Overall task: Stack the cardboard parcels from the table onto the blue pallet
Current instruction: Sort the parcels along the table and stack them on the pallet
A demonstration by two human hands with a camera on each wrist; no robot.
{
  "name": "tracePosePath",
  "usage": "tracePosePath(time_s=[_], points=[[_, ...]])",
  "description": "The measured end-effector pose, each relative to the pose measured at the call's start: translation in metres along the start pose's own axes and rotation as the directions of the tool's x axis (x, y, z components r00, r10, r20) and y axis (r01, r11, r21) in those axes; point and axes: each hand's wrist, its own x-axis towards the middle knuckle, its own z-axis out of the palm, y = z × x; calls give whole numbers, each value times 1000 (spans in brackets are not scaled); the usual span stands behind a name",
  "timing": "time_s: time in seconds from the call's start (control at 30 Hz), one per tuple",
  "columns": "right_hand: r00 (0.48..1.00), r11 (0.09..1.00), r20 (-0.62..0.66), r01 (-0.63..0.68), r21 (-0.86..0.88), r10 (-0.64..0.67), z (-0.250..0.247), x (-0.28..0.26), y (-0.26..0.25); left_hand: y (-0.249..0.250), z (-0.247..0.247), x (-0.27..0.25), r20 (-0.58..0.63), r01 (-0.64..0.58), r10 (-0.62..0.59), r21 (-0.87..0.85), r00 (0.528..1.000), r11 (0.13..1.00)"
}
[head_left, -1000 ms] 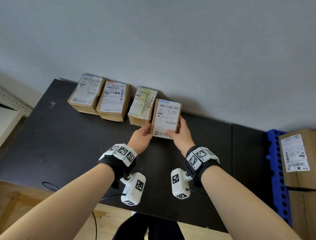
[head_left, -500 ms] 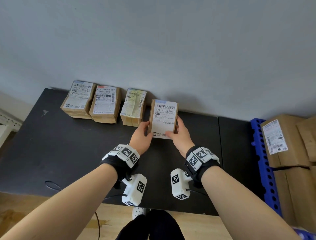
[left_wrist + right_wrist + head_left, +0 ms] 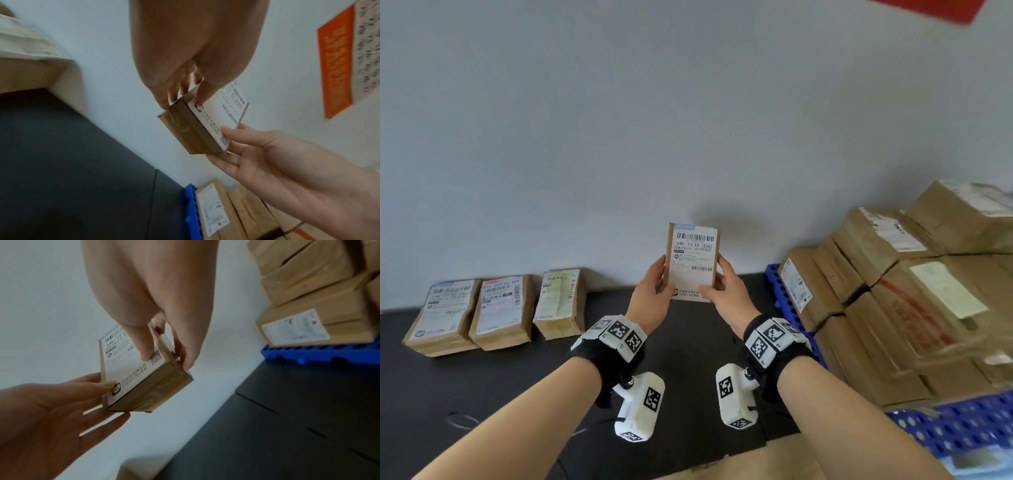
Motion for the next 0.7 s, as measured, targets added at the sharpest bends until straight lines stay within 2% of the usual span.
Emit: tracePosePath(time_s=[0.33, 0.7], points=[[973, 981, -144, 188, 51, -179, -130, -65, -34, 102, 105, -35, 85, -170, 168, 17, 982, 985], [949, 960, -144, 280, -20, -280, -268, -125, -55, 191, 218, -88, 36, -226, 225, 2, 974, 974]])
